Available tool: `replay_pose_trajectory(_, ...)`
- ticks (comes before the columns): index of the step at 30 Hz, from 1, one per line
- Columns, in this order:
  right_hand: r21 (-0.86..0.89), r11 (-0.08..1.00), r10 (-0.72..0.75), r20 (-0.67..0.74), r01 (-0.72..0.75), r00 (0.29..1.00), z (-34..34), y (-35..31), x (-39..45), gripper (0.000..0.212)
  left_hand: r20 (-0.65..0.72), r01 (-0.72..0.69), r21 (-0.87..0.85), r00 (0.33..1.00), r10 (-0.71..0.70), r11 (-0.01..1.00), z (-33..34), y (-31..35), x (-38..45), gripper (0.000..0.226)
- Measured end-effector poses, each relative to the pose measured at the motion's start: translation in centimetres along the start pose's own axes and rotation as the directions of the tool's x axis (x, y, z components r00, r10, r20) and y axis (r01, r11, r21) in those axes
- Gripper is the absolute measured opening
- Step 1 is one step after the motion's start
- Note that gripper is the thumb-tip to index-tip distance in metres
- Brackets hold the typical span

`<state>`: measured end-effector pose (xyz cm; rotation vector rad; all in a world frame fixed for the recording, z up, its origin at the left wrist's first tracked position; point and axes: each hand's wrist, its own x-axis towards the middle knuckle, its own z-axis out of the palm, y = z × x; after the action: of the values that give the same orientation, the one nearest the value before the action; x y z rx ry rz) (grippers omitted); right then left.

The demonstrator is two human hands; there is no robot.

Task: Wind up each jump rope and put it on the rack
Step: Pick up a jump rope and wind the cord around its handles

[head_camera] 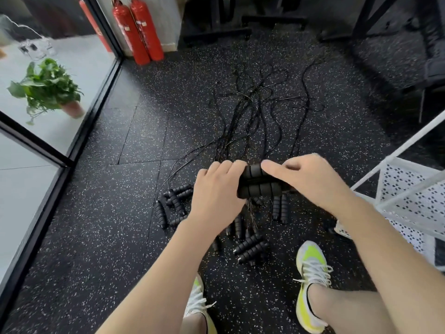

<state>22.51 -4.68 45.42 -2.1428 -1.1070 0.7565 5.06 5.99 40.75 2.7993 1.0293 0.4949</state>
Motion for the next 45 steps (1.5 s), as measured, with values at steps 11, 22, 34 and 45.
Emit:
replay_pose_trajectory(11,0.463,0.866,-0.267,0.107,0.189,0.958,-1.0,2.2,1.0,0.029,0.018,0.083,-0.215,0.997,-0.081,0.973,-0.9,-0.1,0.2,0.051)
replay_pose_trajectory(22,0.899,0.429,-0.267,0.218,-0.087,0.939,2.0,2.9,1.0,0.021,0.174,0.273,-0.451,0.961,-0.216,0.850,-1.3,1.7,0.3,0.039)
replay_pose_trajectory(34,-0.107,0.989,-0.093,0.040,0.097,0.995,5.6,1.1,-1.6,0.019,0.150,0.430,-0.131,0.899,-0.411,0.893,-1.0,1.2,0.7,0.024)
replay_pose_trajectory(45,-0.377,0.860,-0.342,0.078,0.345,0.937,1.8,-1.6,-3.0,0.011,0.149,0.068,0.112,0.985,-0.084,0.991,0.1,-0.8,-0.3,0.042)
